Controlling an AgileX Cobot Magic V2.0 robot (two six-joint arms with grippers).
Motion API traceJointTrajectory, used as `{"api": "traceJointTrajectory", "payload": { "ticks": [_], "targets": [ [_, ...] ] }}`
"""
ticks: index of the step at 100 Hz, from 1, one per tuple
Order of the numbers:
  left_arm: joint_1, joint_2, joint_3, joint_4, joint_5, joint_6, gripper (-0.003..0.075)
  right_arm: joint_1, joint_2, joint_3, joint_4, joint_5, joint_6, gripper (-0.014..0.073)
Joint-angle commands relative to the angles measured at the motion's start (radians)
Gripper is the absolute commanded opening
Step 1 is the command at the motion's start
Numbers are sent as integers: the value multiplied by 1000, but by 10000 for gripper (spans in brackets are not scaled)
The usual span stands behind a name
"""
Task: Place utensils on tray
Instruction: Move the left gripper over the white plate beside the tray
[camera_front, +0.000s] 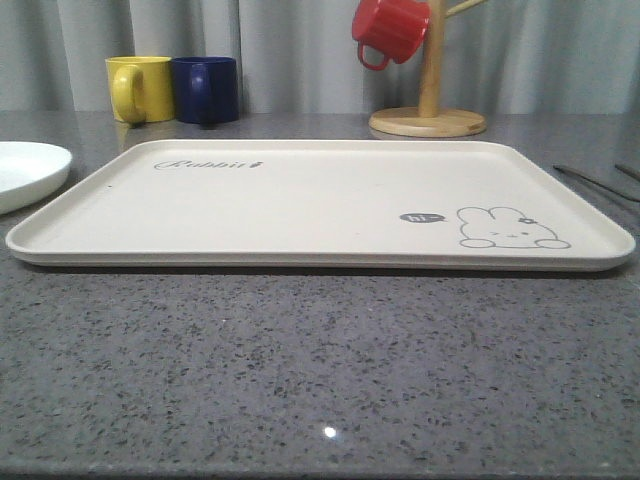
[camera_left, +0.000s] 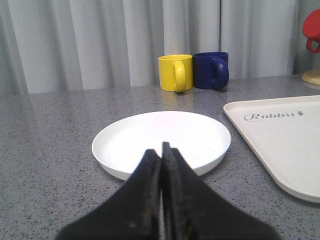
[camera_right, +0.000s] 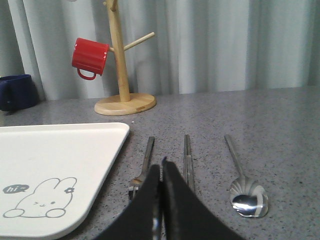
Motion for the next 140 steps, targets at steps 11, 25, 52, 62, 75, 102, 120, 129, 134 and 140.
{"api": "traceJointTrajectory", "payload": {
  "ticks": [11, 25, 52, 62, 75, 102, 120, 129, 134, 140],
  "targets": [
    [1, -34, 42, -4, -84, -9, -18, -6, -23, -17, -2, -84, -9, -68],
    [1, -34, 40, -4, -84, -9, -18, -6, -23, -17, -2, -84, -9, -68],
    [1, -5, -109, -46, 30, -9, -18, -6, -23, -17, -2, -84, -9, -68],
    [1, 55, -221, -53, 93, -9, -18, -6, -23, -17, -2, -84, -9, -68],
    [1, 185, -385, -46, 220, -9, -18, -6, -23, -17, -2, -84, -9, -68],
    [1, 532, -781, -11, 570, -9, -18, -6, -23, -17, -2, -84, -9, -68],
    [1, 722, -928, -11, 683, -9, -18, -6, -23, -17, -2, -84, -9, -68],
    [1, 780, -945, -11, 686, -9, -18, -6, -23, -17, -2, -84, -9, -68],
    [1, 804, -945, -11, 686, -9, -18, -6, -23, -17, -2, -84, -9, -68],
    [1, 830, -945, -11, 686, -9, -18, -6, -23, -17, -2, -84, -9, -68]
  ]
}}
